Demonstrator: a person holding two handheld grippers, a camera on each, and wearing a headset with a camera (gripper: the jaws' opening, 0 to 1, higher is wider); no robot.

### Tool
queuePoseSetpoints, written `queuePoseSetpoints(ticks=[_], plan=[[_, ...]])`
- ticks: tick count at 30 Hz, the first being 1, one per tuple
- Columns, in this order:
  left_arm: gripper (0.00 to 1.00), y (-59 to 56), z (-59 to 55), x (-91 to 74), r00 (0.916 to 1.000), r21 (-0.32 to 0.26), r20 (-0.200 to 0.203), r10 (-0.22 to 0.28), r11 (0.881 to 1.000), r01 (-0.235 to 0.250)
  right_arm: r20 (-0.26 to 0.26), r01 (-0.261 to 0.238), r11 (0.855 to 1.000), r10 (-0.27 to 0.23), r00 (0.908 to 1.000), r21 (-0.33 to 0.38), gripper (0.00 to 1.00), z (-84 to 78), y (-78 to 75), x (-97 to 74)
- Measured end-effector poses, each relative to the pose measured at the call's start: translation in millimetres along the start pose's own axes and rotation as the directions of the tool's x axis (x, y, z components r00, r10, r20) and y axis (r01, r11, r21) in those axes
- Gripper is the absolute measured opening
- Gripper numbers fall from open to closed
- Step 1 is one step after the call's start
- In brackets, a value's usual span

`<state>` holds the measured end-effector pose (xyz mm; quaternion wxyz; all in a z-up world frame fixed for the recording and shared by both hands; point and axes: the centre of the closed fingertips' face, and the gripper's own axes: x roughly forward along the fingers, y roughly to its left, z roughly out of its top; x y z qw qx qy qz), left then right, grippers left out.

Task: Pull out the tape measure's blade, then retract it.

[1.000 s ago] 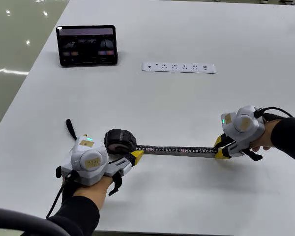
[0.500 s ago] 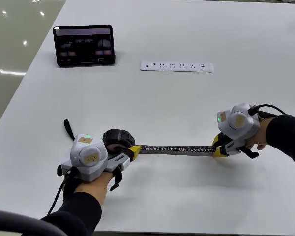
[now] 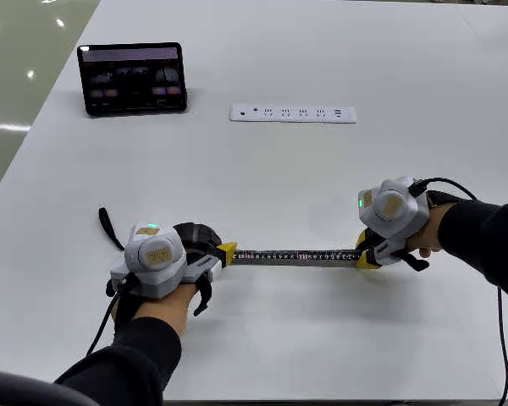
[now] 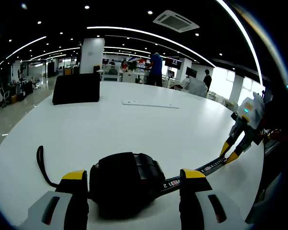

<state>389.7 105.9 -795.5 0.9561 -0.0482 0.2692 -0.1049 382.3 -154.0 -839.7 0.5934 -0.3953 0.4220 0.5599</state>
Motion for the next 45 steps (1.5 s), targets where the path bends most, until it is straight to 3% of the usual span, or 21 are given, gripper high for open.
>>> queuePoseSetpoints(ticks=[4, 7, 19, 45], plan=[[0.73, 3.2, -0.9, 2.3, 0.9997, 0.003, -0.009, 0.023, 1.000, -0.023, 0.021, -0.003, 1.000, 0.003, 0.9998, -0.003, 0.11, -0.9, -0.3, 0.2], [0.63, 10.8, -1.2, 1.6, 0.9983, 0.022, -0.014, 0.056, 0.998, -0.056, 0.024, -0.003, 1.000, 0.003, 0.9997, -0.005, 0.10, -0.7, -0.7, 1.1], [0.58, 12.0, -3.5, 2.7, 0.9972, 0.053, -0.053, 0.053, 0.997, -0.050, 0.018, -0.011, 1.000, 0.011, 0.9998, 0.022, 0.10, -0.3, -2.4, 3.2], [0.58, 12.2, -4.3, 2.7, 0.9966, 0.039, -0.074, 0.037, 0.999, -0.034, 0.036, 0.007, 1.000, -0.008, 0.9993, 0.027, 0.10, 4.9, -1.5, 4.3]])
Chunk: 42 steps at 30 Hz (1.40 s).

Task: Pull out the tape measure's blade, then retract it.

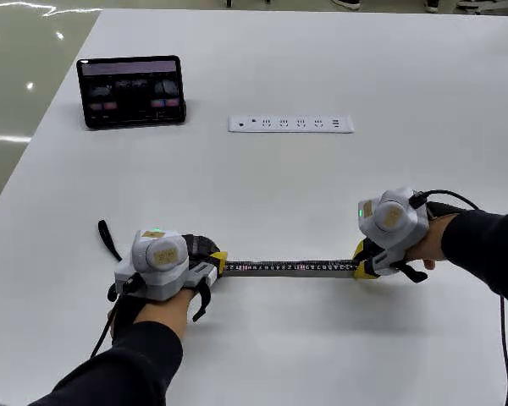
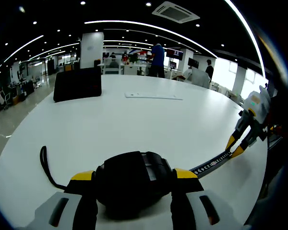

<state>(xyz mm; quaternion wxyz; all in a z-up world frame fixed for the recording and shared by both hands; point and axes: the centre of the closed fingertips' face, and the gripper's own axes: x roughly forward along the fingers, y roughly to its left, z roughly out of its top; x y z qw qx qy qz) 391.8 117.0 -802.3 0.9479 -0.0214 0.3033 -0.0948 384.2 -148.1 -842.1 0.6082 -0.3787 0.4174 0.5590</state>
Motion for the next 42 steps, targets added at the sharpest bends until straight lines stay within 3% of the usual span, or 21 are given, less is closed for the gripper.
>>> queuePoseSetpoints(ticks=[42], plan=[[0.58, -1.4, -0.8, -0.7, 0.9998, -0.003, -0.011, -0.014, 1.000, 0.014, -0.001, -0.011, 0.999, 0.011, 0.9999, -0.047, 0.11, 18.9, 2.6, 7.8]])
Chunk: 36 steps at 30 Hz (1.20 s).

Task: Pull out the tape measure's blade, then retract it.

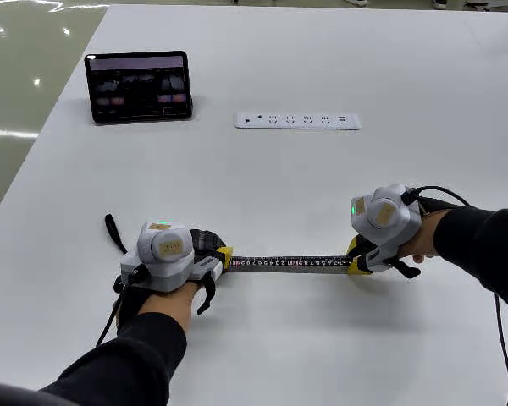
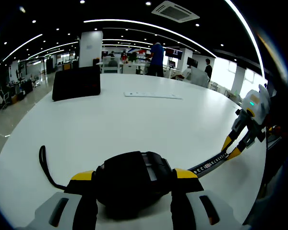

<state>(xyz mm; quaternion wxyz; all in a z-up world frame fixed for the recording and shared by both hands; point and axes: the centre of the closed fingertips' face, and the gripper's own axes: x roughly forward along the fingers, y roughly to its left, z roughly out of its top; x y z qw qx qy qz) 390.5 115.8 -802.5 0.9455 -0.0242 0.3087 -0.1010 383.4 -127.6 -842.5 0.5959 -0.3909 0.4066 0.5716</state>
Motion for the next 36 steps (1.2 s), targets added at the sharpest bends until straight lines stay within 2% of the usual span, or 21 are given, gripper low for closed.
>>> queuePoseSetpoints(ticks=[36], plan=[[0.58, -1.4, 0.1, -0.4, 1.0000, 0.000, -0.003, -0.005, 1.000, 0.005, 0.026, -0.004, 1.000, 0.004, 0.9997, -0.015, 0.11, 17.8, 2.3, 6.5]])
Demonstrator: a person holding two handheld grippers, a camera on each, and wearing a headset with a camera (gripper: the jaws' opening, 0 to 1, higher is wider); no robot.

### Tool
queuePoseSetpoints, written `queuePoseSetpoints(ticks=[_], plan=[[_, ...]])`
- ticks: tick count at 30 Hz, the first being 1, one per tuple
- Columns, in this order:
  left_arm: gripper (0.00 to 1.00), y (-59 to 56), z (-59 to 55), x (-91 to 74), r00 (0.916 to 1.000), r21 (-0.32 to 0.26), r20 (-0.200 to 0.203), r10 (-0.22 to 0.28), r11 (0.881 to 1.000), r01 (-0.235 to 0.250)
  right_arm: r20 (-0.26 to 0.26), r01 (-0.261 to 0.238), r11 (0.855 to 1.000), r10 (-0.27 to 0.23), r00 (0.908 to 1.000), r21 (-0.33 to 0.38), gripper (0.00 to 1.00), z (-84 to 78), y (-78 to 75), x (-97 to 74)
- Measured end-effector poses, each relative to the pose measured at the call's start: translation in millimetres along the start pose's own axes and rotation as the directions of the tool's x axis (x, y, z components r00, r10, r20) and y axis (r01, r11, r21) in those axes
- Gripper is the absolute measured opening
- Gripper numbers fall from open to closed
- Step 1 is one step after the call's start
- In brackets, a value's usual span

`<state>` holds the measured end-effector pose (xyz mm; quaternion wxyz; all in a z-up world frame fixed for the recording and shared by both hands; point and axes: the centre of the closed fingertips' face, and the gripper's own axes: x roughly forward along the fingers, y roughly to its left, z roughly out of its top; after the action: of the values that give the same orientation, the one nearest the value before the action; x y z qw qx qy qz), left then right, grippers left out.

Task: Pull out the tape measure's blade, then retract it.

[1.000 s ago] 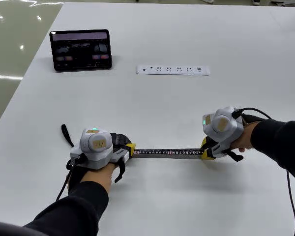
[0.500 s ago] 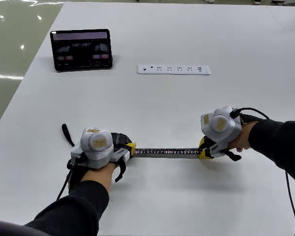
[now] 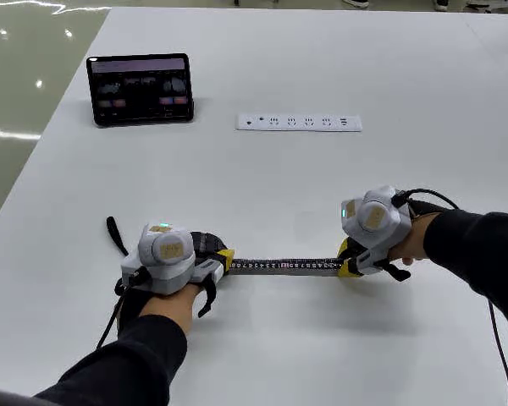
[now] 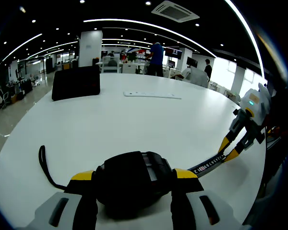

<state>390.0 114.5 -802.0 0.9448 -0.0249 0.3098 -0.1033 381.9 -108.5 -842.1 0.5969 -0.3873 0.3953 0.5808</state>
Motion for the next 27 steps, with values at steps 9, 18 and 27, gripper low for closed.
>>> queuePoseSetpoints(ticks=[9, 18, 27], plan=[[0.58, 0.0, -0.1, -0.5, 1.0000, -0.002, -0.002, -0.002, 1.000, 0.002, 0.012, 0.007, 1.000, -0.007, 0.9999, 0.009, 0.11, 4.0, 0.1, 1.8], [0.58, -0.7, 0.2, -0.2, 1.0000, -0.002, -0.003, -0.002, 1.000, 0.002, 0.020, 0.006, 1.000, -0.006, 0.9998, 0.002, 0.12, 7.5, 0.4, 3.3], [0.58, -0.7, 0.1, 0.7, 1.0000, -0.003, -0.002, -0.002, 1.000, 0.002, 0.029, -0.004, 0.999, 0.005, 0.9996, -0.041, 0.12, 12.2, 1.4, 5.0]])
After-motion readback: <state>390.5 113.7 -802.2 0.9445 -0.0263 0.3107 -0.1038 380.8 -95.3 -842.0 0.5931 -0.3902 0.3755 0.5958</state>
